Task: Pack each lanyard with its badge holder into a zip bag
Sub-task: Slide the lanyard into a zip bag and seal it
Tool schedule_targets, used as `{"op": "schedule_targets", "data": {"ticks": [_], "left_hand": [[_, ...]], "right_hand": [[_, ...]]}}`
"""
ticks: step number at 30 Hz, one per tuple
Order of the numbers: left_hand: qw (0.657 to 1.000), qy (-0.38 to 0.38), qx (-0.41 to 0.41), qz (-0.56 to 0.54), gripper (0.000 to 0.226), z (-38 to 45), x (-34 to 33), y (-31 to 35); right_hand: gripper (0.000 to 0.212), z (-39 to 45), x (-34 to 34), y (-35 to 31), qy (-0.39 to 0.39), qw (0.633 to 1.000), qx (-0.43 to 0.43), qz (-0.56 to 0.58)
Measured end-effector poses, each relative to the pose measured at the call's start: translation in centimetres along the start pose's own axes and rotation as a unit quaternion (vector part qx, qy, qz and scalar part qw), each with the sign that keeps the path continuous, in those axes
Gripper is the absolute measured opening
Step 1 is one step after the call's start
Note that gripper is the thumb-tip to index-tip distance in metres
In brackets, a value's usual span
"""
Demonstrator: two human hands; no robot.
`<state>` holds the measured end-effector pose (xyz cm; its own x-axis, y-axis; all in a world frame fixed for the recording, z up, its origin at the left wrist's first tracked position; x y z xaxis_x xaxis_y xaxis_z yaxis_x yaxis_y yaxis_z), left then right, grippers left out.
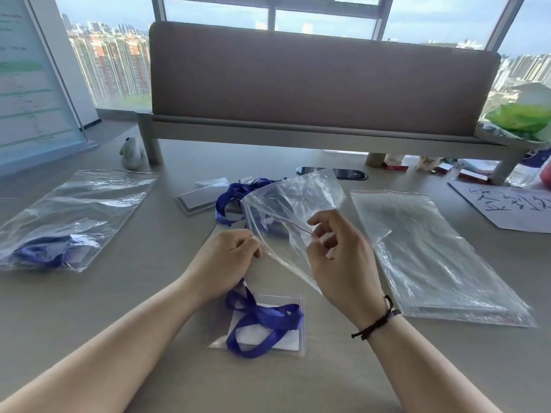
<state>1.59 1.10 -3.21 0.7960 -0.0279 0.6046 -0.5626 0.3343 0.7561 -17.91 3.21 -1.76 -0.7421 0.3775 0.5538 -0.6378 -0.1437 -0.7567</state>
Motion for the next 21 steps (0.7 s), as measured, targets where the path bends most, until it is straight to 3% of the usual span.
{"op": "schedule_targets", "data": {"ticks": [3, 6, 10, 14, 16, 21], "left_hand": [[0.995, -0.028, -0.044, 0.084, 0.025, -0.3, 0.4, 0.3], [0.981, -0.053, -0.098, 0.161, 0.022, -0.6, 1.5, 1.4], [0.952, -0.169, -0.165, 0.196, 0.046, -2.7, 2.7, 3.3], [0.897, -0.289, -0.221, 0.25, 0.089, -6.2, 1.8, 2.6], [0.879, -0.3, -0.241, 0.281, 0.093, -7.2, 0.7, 1.7], [0.888, -0.244, -0.232, 0.313, 0.087, -7.3, 0.1, 0.7]], "right_hand": [[0.026, -0.3, -0.9, 0.3, -0.038, 0.999, 0.0, -0.009], [0.019, -0.2, -1.7, 1.3, -0.08, 0.995, -0.057, -0.003], [0.016, 0.3, -1.7, 2.0, -0.086, 0.99, -0.1, 0.041], [0.016, 0.2, -2.0, 1.9, -0.1, 0.99, -0.095, 0.025], [0.017, 0.1, -2.2, 1.8, -0.098, 0.991, -0.085, 0.019], [0.017, 0.1, -2.1, 1.8, -0.098, 0.991, -0.089, 0.033]]}}
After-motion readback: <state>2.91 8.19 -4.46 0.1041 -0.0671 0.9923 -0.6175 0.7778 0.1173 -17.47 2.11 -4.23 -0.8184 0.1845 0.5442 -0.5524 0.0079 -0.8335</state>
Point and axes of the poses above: each hand's wrist, its own z-axis towards the middle knuckle, its own x-axis out of the back of the hand, y = z × x, the point moved 2 cm from there along z, towards the middle knuckle, and after that the axes turned 14 degrees about -x, right-handed, at the moved point
